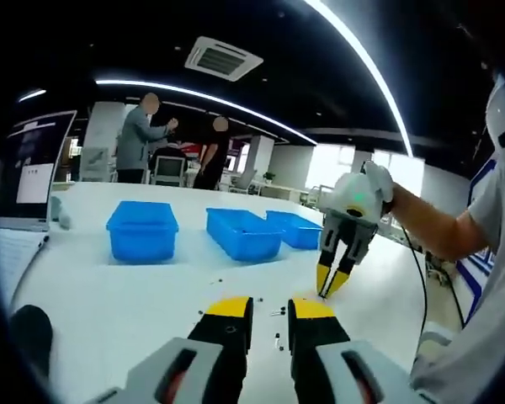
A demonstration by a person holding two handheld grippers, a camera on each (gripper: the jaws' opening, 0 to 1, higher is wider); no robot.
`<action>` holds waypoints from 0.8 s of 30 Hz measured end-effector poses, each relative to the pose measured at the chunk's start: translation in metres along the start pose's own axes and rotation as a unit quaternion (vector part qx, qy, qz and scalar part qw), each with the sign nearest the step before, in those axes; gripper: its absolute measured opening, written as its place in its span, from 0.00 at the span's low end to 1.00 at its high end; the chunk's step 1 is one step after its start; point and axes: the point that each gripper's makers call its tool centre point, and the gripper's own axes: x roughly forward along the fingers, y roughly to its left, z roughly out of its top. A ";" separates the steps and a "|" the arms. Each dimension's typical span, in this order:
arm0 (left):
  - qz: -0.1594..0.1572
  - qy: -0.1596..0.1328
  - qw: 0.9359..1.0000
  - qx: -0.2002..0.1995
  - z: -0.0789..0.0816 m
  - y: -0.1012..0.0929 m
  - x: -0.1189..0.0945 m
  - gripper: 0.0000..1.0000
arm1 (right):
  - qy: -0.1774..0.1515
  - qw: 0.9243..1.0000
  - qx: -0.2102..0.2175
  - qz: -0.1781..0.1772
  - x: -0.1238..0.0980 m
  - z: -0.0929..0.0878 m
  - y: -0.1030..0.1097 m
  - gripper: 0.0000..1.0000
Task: Pick up the resistors one by one and place each resistor into its matching bin, sorting the parts by color and model until every resistor is separated into the correct bin for its type
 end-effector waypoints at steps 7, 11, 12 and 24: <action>-0.004 -0.002 1.000 -0.003 -0.001 -0.005 0.000 0.20 | -0.026 0.999 0.029 -0.007 -0.003 -0.002 0.003 0.04; -0.005 -0.001 1.000 -0.002 -0.001 -0.006 -0.001 0.20 | -0.043 0.998 0.044 -0.019 -0.004 -0.003 0.004 0.04; -0.004 0.000 1.000 -0.003 -0.002 -0.006 -0.001 0.20 | -0.047 0.998 0.047 -0.022 -0.004 -0.003 0.004 0.04; -0.008 -0.002 1.000 -0.005 -0.003 -0.003 -0.003 0.20 | -0.167 0.968 0.170 -0.076 -0.013 -0.011 -0.003 0.04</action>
